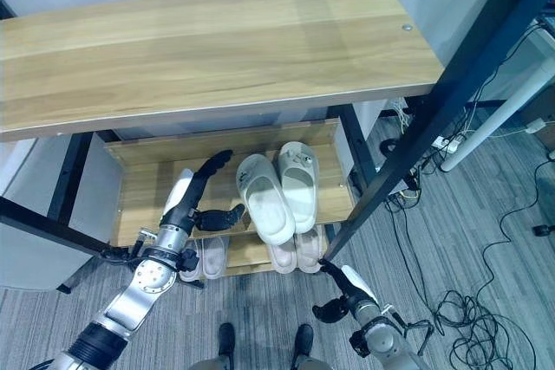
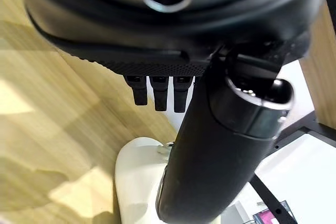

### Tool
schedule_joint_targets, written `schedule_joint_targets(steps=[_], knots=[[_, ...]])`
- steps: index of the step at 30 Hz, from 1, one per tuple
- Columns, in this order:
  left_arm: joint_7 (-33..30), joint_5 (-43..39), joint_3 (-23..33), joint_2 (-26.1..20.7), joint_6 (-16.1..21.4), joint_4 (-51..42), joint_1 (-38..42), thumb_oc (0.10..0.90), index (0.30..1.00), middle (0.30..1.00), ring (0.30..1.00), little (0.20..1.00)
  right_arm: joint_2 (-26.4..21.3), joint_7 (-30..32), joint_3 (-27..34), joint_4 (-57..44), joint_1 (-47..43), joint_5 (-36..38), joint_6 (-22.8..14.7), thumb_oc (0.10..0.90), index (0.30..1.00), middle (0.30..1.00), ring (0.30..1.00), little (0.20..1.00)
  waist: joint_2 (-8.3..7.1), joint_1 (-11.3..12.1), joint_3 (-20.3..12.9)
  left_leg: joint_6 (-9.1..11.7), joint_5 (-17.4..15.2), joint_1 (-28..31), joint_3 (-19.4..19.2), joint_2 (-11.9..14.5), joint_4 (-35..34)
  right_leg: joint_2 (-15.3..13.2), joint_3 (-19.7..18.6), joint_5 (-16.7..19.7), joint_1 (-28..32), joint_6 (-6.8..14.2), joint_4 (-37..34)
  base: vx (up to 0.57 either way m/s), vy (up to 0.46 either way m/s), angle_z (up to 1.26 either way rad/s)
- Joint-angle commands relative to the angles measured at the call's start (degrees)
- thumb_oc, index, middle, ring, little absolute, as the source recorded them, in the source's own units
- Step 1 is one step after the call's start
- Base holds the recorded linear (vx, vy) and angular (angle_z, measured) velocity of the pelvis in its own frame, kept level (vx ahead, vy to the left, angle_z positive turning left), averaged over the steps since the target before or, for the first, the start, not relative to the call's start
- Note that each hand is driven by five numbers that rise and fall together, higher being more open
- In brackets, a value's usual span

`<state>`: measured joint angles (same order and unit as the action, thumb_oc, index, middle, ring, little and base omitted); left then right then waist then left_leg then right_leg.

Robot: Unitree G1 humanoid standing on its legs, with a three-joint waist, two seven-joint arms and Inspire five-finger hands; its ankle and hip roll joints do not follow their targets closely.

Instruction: Arrange the slippers neatly on the shoe rack.

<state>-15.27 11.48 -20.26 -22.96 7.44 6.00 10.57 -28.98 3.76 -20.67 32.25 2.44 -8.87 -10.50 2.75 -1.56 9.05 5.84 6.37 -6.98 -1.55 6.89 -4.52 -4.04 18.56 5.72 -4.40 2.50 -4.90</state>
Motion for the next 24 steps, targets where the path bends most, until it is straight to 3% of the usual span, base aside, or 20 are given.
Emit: schedule_joint_targets(steps=[1, 24], knots=[[-2.49, -1.08, 0.59, 1.75, 3.68, 0.03, 8.46, 0.800, 0.900, 0.900, 0.900, 0.900, -0.09, 2.47, 0.13, -2.89, -2.03, 0.54, -2.88, 0.800, 0.900, 0.900, 0.900, 0.900, -3.14, 0.22, -1.98, 0.01, -3.64, 0.64, -5.88, 0.49, -0.48, -3.28, -1.97, -4.42, -0.94, 5.73, -0.10, 0.00, 0.000, 0.00], [-3.95, -0.72, -1.76, 3.30, 3.18, 1.92, 14.28, 0.800, 0.900, 0.900, 0.900, 0.900, -0.71, 2.32, -1.47, -3.16, -3.34, 0.16, -2.82, 0.800, 0.900, 0.900, 0.900, 0.900, -2.84, -0.80, -1.63, -0.34, -3.99, 0.41, -6.69, -0.04, -0.48, -3.60, -2.99, -3.99, -1.99, 5.89, -0.10, 0.00, 0.001, 0.00]])
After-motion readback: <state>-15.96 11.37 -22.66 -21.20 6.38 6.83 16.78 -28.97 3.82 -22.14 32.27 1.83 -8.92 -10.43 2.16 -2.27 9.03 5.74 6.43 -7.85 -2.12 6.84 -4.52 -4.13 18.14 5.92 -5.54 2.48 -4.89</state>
